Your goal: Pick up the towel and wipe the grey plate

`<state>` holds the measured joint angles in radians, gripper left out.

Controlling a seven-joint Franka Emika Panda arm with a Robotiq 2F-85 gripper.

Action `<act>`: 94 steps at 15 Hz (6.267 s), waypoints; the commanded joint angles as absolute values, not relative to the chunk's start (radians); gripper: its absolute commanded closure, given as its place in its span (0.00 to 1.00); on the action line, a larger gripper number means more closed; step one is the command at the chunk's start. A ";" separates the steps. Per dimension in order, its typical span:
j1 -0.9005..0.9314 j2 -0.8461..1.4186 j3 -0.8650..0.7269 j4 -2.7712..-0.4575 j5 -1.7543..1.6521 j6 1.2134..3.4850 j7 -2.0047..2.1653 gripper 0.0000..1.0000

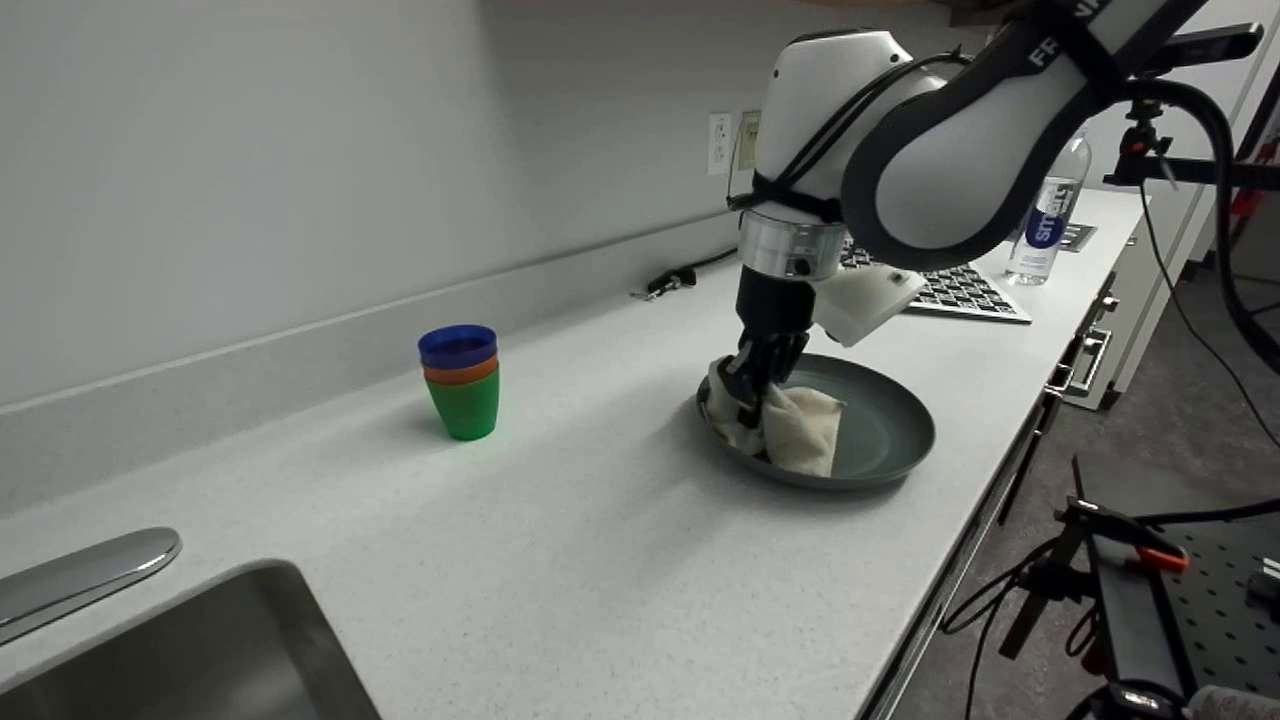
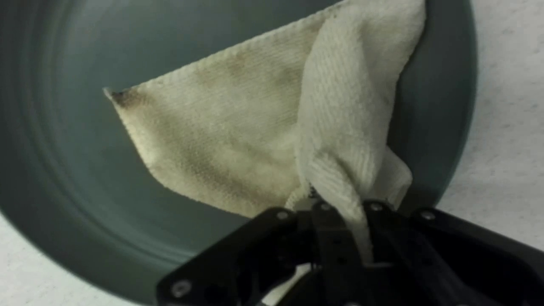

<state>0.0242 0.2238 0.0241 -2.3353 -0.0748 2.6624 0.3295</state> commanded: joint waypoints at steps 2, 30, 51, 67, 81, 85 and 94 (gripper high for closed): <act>0.024 0.182 0.098 -2.358 0.133 2.569 0.171 0.98; 0.056 0.266 -0.079 -2.305 -0.513 2.664 0.789 0.98; 0.067 0.095 0.032 -2.382 -0.083 2.217 0.373 0.98; 0.107 0.221 -0.082 -2.331 -0.601 2.564 0.727 0.98; 0.111 0.217 0.031 -2.319 -0.352 2.639 0.661 0.98; 0.131 0.194 0.012 -2.328 -0.265 2.545 0.584 0.98; 0.140 0.169 -0.088 -2.307 -0.611 2.396 0.783 0.98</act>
<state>0.1256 0.1919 -0.0590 -2.3101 -0.4890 2.4194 0.6940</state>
